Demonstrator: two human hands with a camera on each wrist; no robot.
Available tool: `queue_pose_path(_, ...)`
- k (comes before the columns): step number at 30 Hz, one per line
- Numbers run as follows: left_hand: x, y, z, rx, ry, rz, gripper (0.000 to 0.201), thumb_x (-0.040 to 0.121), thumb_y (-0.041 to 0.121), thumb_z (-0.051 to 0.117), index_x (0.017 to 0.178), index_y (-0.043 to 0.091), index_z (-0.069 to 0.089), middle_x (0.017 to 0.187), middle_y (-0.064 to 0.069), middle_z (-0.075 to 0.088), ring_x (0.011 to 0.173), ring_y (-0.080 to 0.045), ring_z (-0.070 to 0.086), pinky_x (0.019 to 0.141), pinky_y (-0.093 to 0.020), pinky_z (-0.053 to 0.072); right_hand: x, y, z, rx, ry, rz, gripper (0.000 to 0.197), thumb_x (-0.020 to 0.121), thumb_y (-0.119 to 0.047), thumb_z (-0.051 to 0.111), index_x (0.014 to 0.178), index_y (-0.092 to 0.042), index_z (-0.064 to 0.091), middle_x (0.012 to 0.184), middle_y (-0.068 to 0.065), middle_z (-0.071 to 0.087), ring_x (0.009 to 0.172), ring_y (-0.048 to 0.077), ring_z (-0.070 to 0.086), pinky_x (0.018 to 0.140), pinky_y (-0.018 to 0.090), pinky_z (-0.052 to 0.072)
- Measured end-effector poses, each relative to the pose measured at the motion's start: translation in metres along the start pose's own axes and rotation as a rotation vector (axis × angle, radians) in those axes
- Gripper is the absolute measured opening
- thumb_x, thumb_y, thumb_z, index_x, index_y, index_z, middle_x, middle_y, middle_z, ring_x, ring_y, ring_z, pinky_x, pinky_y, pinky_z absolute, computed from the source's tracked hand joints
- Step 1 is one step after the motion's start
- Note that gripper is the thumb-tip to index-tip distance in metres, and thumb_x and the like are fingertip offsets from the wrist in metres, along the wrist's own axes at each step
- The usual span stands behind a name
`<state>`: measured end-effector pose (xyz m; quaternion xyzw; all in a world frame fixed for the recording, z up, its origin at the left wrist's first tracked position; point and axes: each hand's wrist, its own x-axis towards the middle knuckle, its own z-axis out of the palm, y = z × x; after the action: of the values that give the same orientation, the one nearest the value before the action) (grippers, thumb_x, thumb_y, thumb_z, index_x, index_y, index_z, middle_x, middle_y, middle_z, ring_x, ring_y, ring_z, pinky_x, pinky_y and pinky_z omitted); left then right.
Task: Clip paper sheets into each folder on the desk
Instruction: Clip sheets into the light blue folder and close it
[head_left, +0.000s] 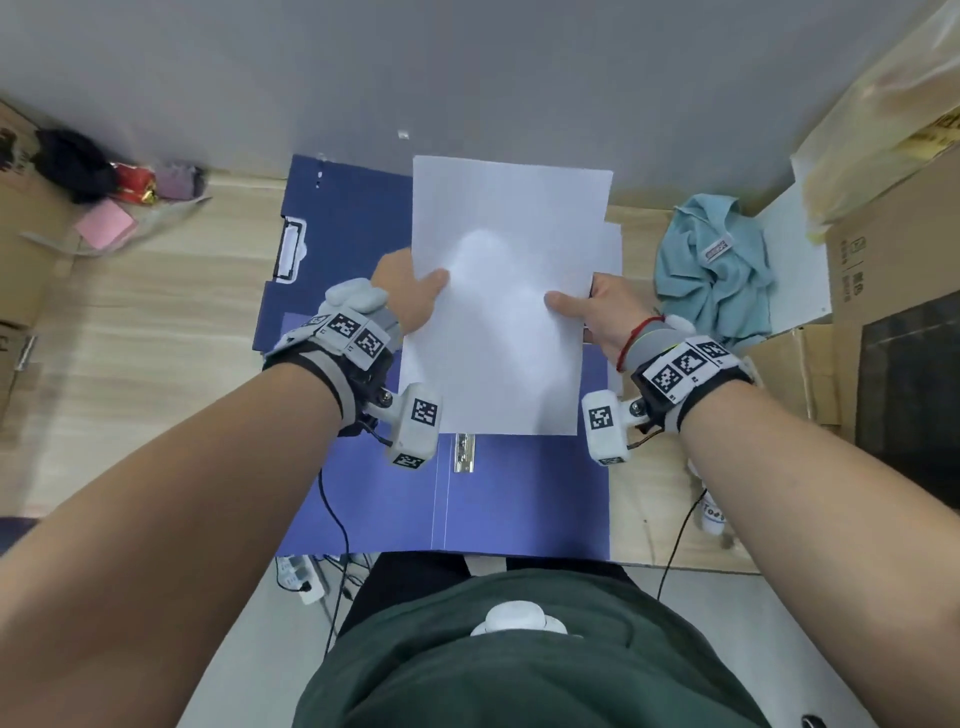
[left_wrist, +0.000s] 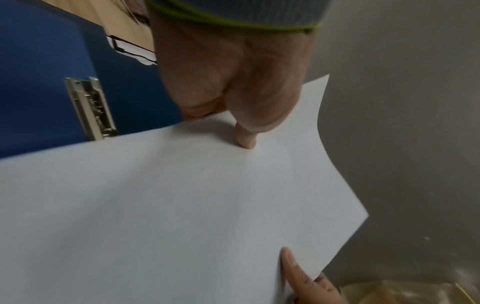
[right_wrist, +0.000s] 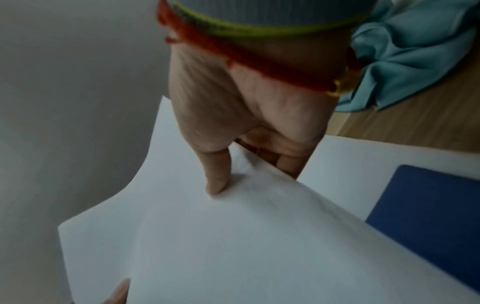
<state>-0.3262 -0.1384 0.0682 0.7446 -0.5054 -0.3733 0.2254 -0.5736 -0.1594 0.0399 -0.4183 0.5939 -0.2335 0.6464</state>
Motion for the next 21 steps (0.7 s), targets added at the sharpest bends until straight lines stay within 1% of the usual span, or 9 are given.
queue_pose_path(4,-0.017,-0.012,-0.008,-0.077,-0.026,-0.018,0.037,0.089,0.028,0.057,0.110,-0.001,0.066,0.107,-0.017,0.070,0.097,-0.034,0.066,0.089,-0.049,0.053,-0.021,0.012,0.017,0.076,-0.088,0.137,0.043,0.081,-0.017,0.079,0.121,-0.007,0.065,0.112,0.007,0.074,0.101,0.024,0.072,0.082,0.040,0.059)
queue_pose_path(8,-0.027,-0.020,-0.012,-0.087,-0.077,0.033,0.031,0.094,0.021,0.057,0.113,-0.001,0.066,0.110,-0.017,0.070,0.101,-0.033,0.065,0.090,-0.046,0.052,-0.037,0.028,0.031,0.169,-0.074,0.180,0.047,0.081,-0.013,0.079,0.124,-0.002,0.063,0.116,0.012,0.072,0.106,0.027,0.070,0.088,0.040,0.057)
queue_pose_path(9,-0.029,-0.027,-0.011,-0.086,-0.096,0.041,0.029,0.095,0.018,0.056,0.115,0.000,0.066,0.112,-0.015,0.070,0.102,-0.032,0.065,0.090,-0.043,0.052,-0.040,0.035,0.037,0.143,-0.011,0.181,0.053,0.078,-0.019,0.082,0.124,-0.001,0.062,0.117,0.012,0.071,0.107,0.029,0.069,0.093,0.042,0.055)
queue_pose_path(11,-0.029,-0.034,-0.008,-0.078,-0.120,0.053,0.026,0.095,0.016,0.055,0.113,0.000,0.066,0.112,-0.010,0.070,0.097,-0.027,0.065,0.086,-0.036,0.052,-0.030,0.056,0.031,-0.018,0.099,0.179,0.082,0.058,-0.049,0.091,0.122,-0.006,0.062,0.115,0.008,0.072,0.106,0.027,0.069,0.098,0.045,0.052)
queue_pose_path(13,-0.034,-0.047,-0.003,-0.068,-0.152,0.057,0.022,0.095,0.014,0.057,0.110,0.001,0.066,0.106,-0.008,0.069,0.087,-0.022,0.062,0.077,-0.029,0.049,-0.016,0.102,0.016,-0.162,0.168,0.204,0.113,0.036,-0.076,0.084,0.124,-0.010,0.059,0.113,0.004,0.071,0.104,0.024,0.068,0.096,0.044,0.053)
queue_pose_path(14,-0.036,-0.053,0.001,-0.066,-0.171,0.039,0.021,0.094,0.012,0.059,0.110,0.000,0.066,0.101,-0.009,0.069,0.082,-0.020,0.062,0.074,-0.028,0.049,-0.018,0.112,0.013,-0.235,0.193,0.229,0.120,0.032,-0.083,0.079,0.125,-0.010,0.058,0.112,0.004,0.070,0.102,0.025,0.068,0.095,0.044,0.054)
queue_pose_path(16,-0.043,-0.067,0.012,-0.141,-0.227,-0.048,0.022,0.092,0.006,0.062,0.112,-0.004,0.064,0.091,-0.012,0.068,0.066,-0.015,0.063,0.067,-0.029,0.053,-0.040,0.117,0.013,-0.321,0.243,0.267,0.117,0.038,-0.085,0.074,0.125,-0.009,0.059,0.113,0.007,0.069,0.102,0.027,0.067,0.094,0.045,0.053)
queue_pose_path(18,-0.049,-0.081,0.023,-0.195,-0.285,-0.153,0.025,0.090,-0.001,0.062,0.114,-0.007,0.063,0.078,-0.009,0.066,0.051,-0.007,0.063,0.061,-0.025,0.053,-0.072,0.103,0.023,-0.382,0.295,0.331,0.097,0.060,-0.072,0.075,0.128,-0.005,0.058,0.121,0.011,0.067,0.109,0.029,0.064,0.099,0.044,0.050)
queue_pose_path(21,-0.061,-0.097,0.034,-0.118,-0.349,-0.217,0.021,0.088,-0.003,0.064,0.109,-0.006,0.064,0.069,-0.004,0.062,0.051,-0.010,0.060,0.054,-0.019,0.053,-0.091,0.116,0.014,-0.404,0.364,0.454,0.081,0.085,-0.051,0.068,0.139,0.004,0.044,0.137,0.015,0.054,0.125,0.033,0.053,0.101,0.039,0.043)
